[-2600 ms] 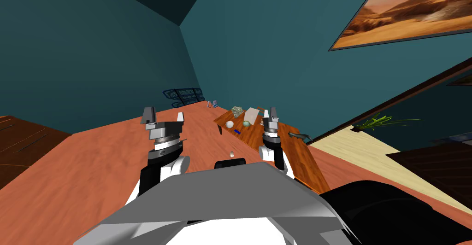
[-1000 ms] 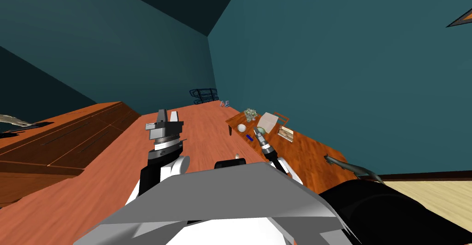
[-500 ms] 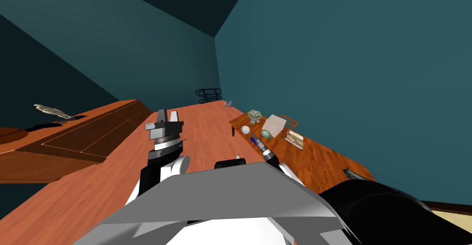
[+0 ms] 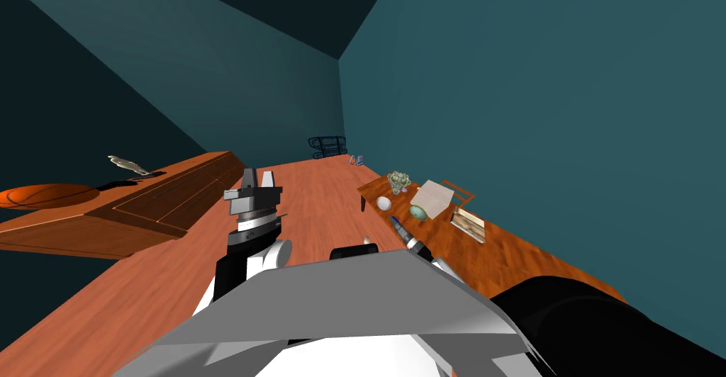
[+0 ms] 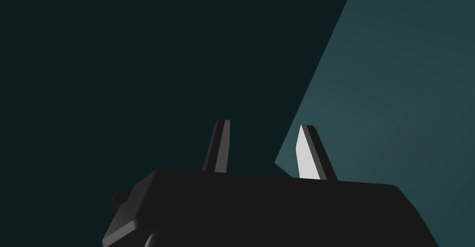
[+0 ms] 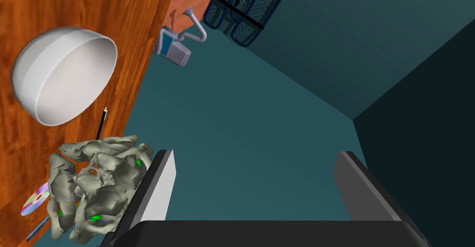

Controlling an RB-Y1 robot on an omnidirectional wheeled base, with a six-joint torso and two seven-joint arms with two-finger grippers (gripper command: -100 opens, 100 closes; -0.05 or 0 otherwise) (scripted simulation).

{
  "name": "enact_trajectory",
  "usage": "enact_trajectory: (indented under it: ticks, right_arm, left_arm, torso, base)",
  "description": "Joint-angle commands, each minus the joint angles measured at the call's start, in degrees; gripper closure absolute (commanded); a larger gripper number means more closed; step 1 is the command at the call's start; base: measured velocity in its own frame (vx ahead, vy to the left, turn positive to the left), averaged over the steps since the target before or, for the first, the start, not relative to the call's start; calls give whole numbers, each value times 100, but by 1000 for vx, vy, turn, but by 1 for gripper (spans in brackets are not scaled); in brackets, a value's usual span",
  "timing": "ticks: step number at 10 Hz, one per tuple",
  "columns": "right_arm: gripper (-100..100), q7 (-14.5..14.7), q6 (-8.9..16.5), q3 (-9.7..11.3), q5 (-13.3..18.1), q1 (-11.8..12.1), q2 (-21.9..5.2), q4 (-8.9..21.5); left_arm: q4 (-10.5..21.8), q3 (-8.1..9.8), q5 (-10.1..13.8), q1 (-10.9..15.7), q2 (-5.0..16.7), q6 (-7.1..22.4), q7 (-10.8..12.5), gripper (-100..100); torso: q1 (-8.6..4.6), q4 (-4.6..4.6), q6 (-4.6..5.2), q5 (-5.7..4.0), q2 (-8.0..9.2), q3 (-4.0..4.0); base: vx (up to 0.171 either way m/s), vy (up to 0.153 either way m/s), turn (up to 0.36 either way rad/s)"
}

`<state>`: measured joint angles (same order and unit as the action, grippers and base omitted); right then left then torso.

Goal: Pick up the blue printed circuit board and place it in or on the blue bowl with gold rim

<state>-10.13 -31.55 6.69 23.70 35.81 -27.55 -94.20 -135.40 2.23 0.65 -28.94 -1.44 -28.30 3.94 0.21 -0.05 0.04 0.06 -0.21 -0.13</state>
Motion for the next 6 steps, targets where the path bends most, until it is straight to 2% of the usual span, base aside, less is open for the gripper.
enact_trajectory:
  ticks: [1,3,4,5,6]
  right_arm:
    - [-100,-76,25,142,286,2,-90,286]
    - [-100,-76,25,142,290,2,-90,452]
    - [-100,-159,51,253,542,7,-200,626]
    - [-100,-159,51,253,542,7,-200,751]
    - [-100,-237,84,367,789,5,-307,999]
  left_arm:
    - [0,0,0,0,0,0,0,0]
    - [0,0,0,0,0,0,0,0]
    - [0,0,0,0,0,0,0,0]
    - [0,0,0,0,0,0,0,0]
    - [0,0,0,0,0,0,0,0]
  torso:
    - [0,0,0,0,0,0]
    - [-11,2,0,-2,9,5]
    - [-9,4,0,-2,15,9]
    - [-5,1,-3,-2,1,1]
    - [-7,0,0,-2,-2,-2]
  base:
    - [84,23,138]
    - [34,11,44]
    - [84,29,174]
    - [86,22,101]
    - [100,33,195]
